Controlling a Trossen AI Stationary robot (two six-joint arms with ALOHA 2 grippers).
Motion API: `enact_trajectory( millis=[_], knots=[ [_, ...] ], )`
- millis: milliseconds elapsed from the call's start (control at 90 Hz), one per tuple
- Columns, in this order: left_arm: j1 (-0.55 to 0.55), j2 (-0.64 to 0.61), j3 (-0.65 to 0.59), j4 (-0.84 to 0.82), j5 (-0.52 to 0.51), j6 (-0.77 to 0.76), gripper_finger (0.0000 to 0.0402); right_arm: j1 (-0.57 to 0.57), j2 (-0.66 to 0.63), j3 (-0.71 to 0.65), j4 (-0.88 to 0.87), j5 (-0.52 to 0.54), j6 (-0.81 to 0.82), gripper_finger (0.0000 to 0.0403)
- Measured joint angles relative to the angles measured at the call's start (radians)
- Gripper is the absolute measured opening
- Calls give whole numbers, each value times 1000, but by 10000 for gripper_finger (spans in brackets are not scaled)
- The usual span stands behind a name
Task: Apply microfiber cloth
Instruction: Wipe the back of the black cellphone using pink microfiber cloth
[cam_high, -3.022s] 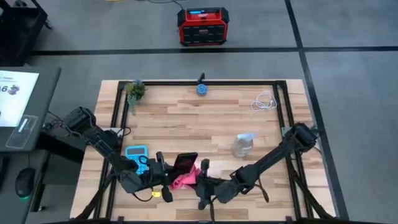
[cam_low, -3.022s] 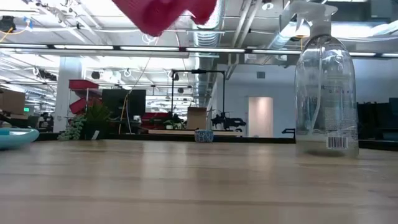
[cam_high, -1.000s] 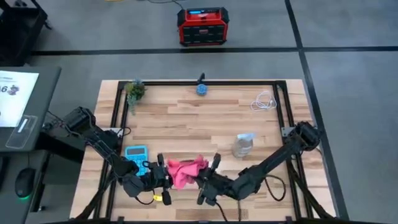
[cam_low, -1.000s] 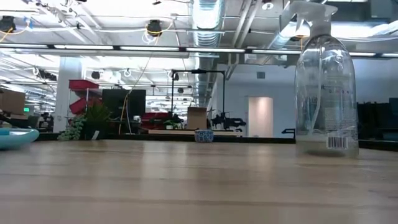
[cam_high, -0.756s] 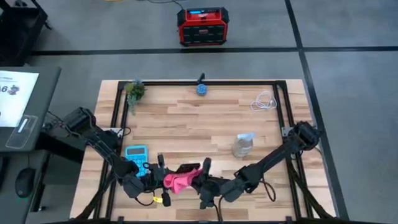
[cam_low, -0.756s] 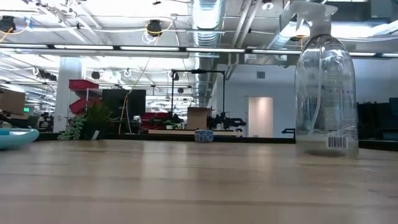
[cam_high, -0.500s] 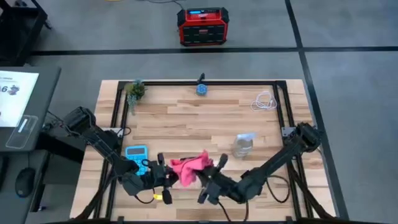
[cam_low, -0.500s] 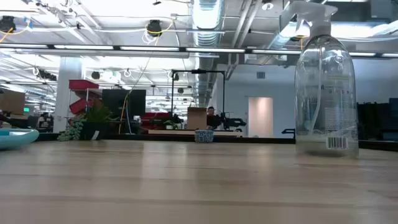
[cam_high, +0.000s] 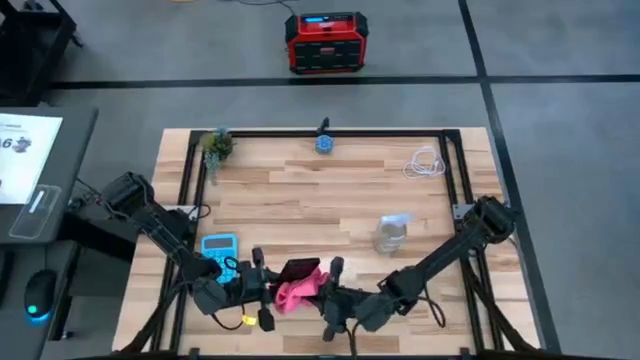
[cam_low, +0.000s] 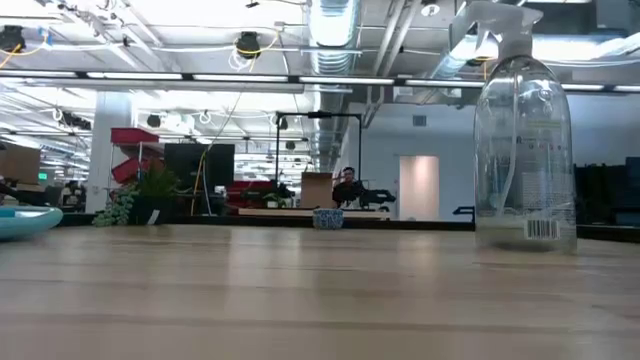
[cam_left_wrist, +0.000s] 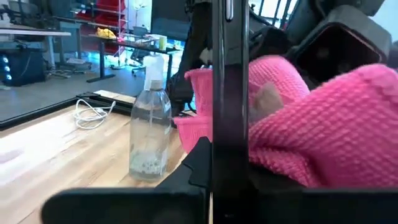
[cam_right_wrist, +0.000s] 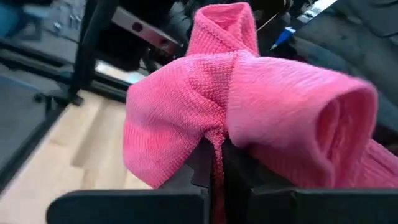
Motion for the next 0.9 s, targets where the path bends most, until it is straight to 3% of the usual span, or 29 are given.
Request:
enact_trajectory(
  millis=[78, 267, 467, 589, 711, 900],
  knots=[
    [0, 0, 0, 26, 0, 36, 7, -10, 0, 0, 2, 3, -11, 0],
    [5, -3, 0, 45, -26, 61, 7, 24, -11, 0, 27, 329, -191, 0],
    [-3, -2, 0, 15, 53, 43, 7, 79, -80, 0, 86, 495, -348, 0],
    [-3, -2, 0, 10, 71, 36, 7, 84, -87, 0, 154, 459, -391, 0],
    [-5, -2, 0, 6, 73, 41, 7, 80, -87, 0, 163, 334, -389, 0],
    [-3, 0, 0, -6, 43, 21, 7, 95, -85, 0, -94, 248, -269, 0]
  ],
)
